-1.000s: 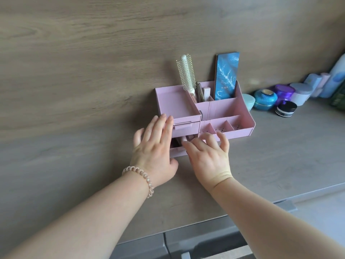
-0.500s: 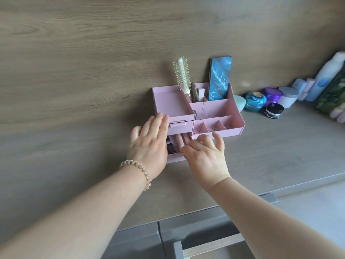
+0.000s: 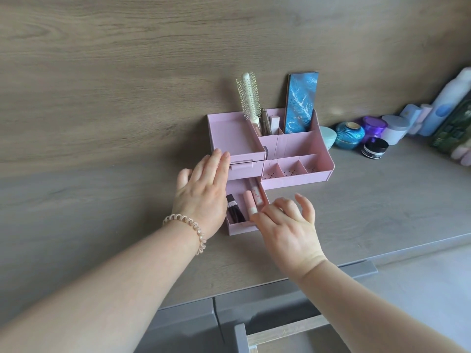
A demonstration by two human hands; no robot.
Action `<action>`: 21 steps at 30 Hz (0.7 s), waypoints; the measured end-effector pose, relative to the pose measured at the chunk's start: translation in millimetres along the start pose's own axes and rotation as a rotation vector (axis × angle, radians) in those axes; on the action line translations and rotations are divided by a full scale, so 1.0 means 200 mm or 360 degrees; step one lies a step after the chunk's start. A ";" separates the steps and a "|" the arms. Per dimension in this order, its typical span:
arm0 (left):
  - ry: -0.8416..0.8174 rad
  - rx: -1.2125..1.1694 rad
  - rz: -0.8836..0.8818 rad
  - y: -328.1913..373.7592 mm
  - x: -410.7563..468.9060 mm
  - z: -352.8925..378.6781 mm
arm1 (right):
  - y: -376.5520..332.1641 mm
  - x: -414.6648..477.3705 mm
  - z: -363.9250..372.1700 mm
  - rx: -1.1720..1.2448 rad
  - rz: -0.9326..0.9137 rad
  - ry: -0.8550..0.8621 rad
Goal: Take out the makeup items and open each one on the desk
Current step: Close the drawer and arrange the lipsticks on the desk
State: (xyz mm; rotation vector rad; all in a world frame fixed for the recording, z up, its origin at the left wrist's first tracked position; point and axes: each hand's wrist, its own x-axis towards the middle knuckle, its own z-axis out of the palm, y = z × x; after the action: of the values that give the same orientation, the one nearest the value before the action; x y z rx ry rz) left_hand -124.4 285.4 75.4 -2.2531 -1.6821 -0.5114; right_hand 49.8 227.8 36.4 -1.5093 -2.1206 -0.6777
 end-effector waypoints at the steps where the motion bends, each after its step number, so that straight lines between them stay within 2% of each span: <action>1: -0.0013 0.0004 0.0006 0.00 -0.01 0.00 | 0.00 0.00 -0.01 0.0020 -0.0003 0.0011; 3: 0.0017 -0.0022 0.0021 0.00 -0.02 -0.01 | 0.00 0.02 -0.04 0.0117 0.0066 0.0073; 5: 0.0127 -0.0175 -0.0030 0.00 -0.04 -0.04 | 0.01 0.07 -0.08 0.0231 0.0279 0.0139; 8: 0.0270 -0.0378 -0.0069 -0.02 -0.05 -0.08 | 0.03 0.17 -0.10 0.0266 0.0544 -0.0013; 10: 0.0108 -0.0345 0.0094 -0.02 -0.03 -0.09 | 0.02 0.24 -0.09 0.0187 0.0575 -0.0279; 12: -0.0239 -0.0246 0.0268 -0.01 -0.01 -0.10 | 0.01 0.28 -0.06 0.0114 0.0581 -0.0505; 15: -0.0600 -0.0153 0.0357 0.00 0.03 -0.09 | 0.00 0.31 -0.05 0.0083 0.0603 -0.0595; 19: -0.0699 -0.0214 0.0263 0.03 0.07 -0.10 | -0.01 0.36 -0.05 0.0057 0.0585 -0.0790; 21: -0.0733 -0.0233 0.0308 0.05 0.10 -0.11 | 0.00 0.37 -0.05 0.0045 0.0556 -0.0913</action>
State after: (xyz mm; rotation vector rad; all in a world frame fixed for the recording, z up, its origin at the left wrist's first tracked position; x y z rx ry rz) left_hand -111.8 290.4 103.6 -2.7661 -1.6326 -0.0717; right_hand 27.7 276.4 89.8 -2.1814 -2.1324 -0.0880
